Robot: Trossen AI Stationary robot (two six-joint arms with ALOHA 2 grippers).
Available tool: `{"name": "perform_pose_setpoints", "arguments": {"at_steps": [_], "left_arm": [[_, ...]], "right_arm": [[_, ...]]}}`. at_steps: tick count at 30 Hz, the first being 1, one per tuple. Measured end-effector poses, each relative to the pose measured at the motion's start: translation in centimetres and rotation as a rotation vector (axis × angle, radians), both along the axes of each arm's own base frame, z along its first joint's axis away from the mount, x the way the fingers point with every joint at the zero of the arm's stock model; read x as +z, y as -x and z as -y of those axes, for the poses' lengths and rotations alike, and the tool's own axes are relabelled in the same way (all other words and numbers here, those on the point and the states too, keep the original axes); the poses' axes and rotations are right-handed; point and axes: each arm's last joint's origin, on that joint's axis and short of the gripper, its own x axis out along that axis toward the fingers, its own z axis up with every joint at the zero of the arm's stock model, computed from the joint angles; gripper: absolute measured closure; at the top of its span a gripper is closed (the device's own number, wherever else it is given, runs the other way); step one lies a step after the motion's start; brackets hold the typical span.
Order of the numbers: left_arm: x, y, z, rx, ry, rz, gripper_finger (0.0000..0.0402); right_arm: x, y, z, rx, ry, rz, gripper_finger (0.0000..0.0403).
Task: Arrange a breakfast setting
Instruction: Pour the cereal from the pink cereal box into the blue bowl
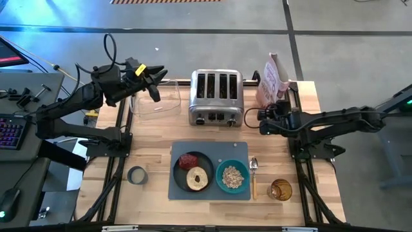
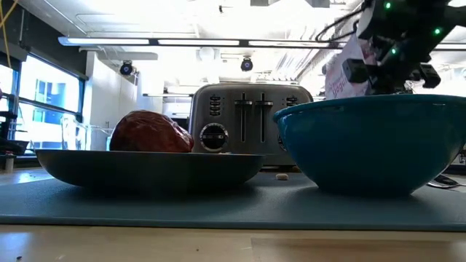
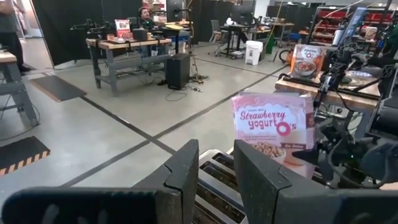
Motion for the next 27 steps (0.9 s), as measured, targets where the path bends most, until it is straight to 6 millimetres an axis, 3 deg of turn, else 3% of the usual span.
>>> {"name": "perform_pose_setpoints", "arguments": {"at_steps": [11, 20, 27], "left_arm": [[-0.9, 0.0, 0.1, -0.024, 0.052, -0.024, 0.0312], [-5.7, 0.2, 0.5, -0.082, 0.127, -0.138, 0.0312], [-10.0, 1.4, 0.9, -0.133, 0.110, -0.081, 0.0312]], "right_arm": [[-2.5, -0.5, 0.8, -0.043, -0.083, -0.073, 0.0403], [-3.7, -1.9, 1.0, -0.051, -0.101, -0.074, 0.0403], [-3.8, -1.9, 1.0, -0.046, -0.105, -0.087, 0.0402]]}}
